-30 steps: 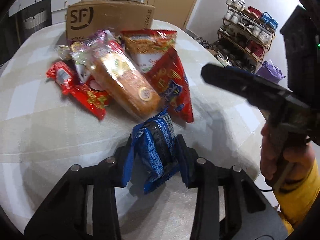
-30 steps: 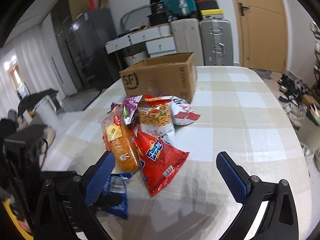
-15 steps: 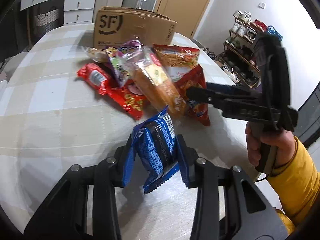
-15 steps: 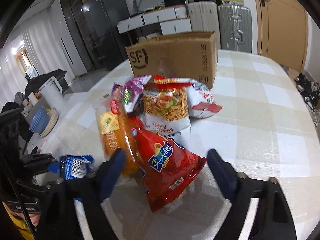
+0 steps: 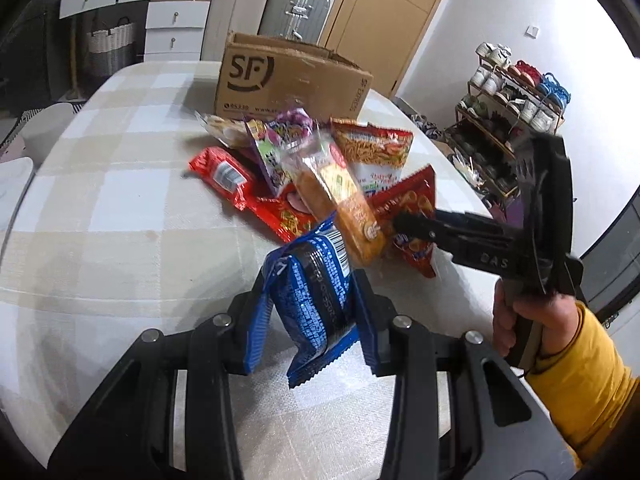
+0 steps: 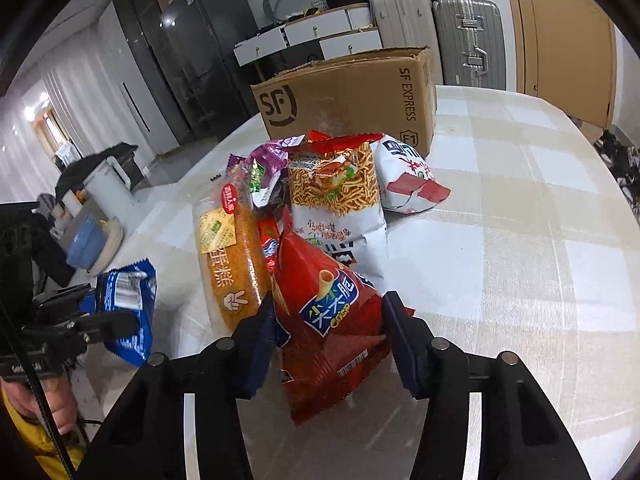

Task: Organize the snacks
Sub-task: 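Carry both packs into the cardboard box and open both tools to drop them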

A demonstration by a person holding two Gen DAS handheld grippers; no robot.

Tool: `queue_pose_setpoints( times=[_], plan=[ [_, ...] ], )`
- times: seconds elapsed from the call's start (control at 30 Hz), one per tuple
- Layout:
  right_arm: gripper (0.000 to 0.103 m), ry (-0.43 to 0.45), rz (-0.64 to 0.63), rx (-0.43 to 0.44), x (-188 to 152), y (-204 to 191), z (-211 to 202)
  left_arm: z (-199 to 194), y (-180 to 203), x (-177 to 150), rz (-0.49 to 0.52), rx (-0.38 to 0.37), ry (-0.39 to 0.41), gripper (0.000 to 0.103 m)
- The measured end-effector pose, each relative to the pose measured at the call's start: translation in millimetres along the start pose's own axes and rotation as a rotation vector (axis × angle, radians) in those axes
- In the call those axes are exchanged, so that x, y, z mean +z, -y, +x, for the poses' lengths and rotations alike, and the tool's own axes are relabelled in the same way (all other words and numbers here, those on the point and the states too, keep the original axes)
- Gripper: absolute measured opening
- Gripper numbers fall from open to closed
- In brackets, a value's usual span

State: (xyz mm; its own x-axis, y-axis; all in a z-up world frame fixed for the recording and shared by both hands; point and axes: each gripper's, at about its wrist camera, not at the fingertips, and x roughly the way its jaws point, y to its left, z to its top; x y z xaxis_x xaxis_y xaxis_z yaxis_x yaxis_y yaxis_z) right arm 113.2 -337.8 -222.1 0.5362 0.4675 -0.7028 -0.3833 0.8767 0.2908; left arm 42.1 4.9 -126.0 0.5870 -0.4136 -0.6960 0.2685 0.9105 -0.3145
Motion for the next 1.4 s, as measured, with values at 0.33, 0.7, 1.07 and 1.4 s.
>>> queue_pose_setpoints(
  times=[0.33,0.7,1.07,1.4],
  plan=[
    [0.052,0.152,0.038,0.08,16,-13,-70,-45,-2,41,-0.012,-0.029,0.085,0.035],
    [0.052,0.285,-0.019,0.17,130,-36,-122,-81,1,163,0.023,-0.031,0.201,0.035],
    [0.052,0.245,0.025,0.149,249,-16,-63,13,-12,307,0.001,0.023,0.109,0.035],
    [0.052,0.116,0.043,0.03,292,19,50,137,-32,354,-0.03,0.056,-0.033,0.035]
  ],
)
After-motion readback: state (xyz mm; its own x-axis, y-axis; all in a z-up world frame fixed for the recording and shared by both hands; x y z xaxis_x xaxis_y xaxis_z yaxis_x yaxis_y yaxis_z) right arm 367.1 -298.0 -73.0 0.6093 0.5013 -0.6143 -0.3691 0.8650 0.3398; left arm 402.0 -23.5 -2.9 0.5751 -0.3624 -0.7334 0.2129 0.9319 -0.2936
